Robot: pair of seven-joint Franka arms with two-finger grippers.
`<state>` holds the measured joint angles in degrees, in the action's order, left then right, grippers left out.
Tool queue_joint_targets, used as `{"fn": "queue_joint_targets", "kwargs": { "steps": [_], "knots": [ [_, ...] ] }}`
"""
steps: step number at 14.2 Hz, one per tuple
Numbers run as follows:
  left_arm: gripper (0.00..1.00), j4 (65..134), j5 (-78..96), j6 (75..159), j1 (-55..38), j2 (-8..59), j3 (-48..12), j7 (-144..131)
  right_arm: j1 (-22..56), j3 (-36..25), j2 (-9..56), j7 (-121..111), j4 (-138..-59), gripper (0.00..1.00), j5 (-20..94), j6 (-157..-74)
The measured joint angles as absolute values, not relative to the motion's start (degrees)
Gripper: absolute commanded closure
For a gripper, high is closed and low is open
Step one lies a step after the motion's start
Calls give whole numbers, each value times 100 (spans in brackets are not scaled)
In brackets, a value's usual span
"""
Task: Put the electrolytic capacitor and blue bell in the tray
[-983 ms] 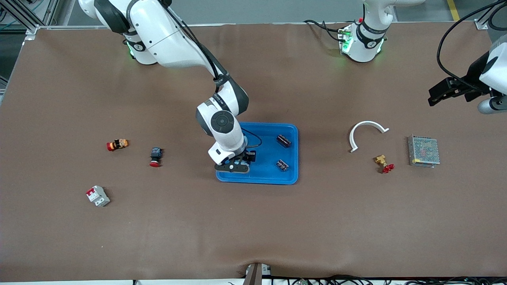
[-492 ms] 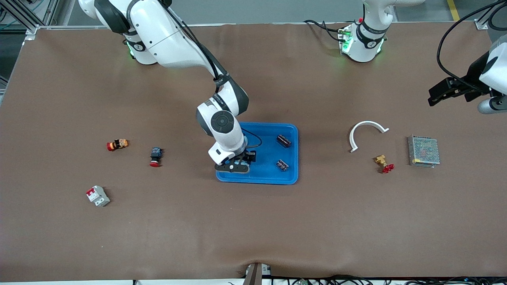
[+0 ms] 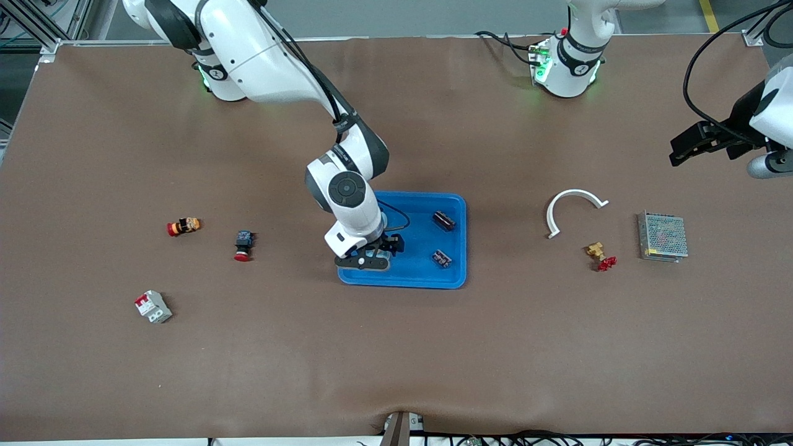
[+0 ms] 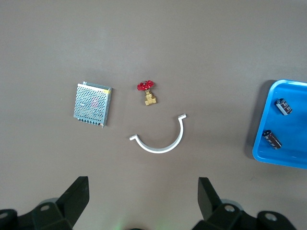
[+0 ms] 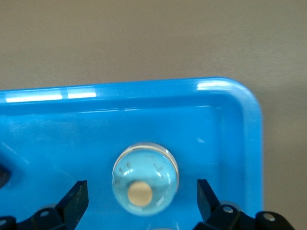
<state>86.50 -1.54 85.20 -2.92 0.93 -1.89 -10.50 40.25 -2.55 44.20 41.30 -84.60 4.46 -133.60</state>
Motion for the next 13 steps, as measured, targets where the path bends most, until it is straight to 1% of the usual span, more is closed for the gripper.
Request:
{"fn": "queue_joint_targets", "kwargs": {
  "steps": [2, 5, 7, 10, 13],
  "knots": [
    [0, 8652, -154, 8520, -292, 96, -189, -1050, 3994, -286, 3976, 4069, -8422, 0, 446, -12627],
    [0, 8654, -154, 8534, -293, 99, -190, -1050, 3810, -314, 3101, 3722, -8414, 0, 446, -11496],
    [0, 8654, -154, 8544, -293, 102, -190, -1050, 3612, -318, 2496, 3296, -8568, 0, 447, -10960],
    [0, 8654, -154, 8580, -297, 104, -192, -1050, 3286, -321, 1746, 2806, -8956, 0, 450, -10455],
    [0, 8655, -154, 8582, -298, 107, -194, -1050, 3088, -328, 1276, 2432, -9188, 0, 450, -10086]
  ]
}}
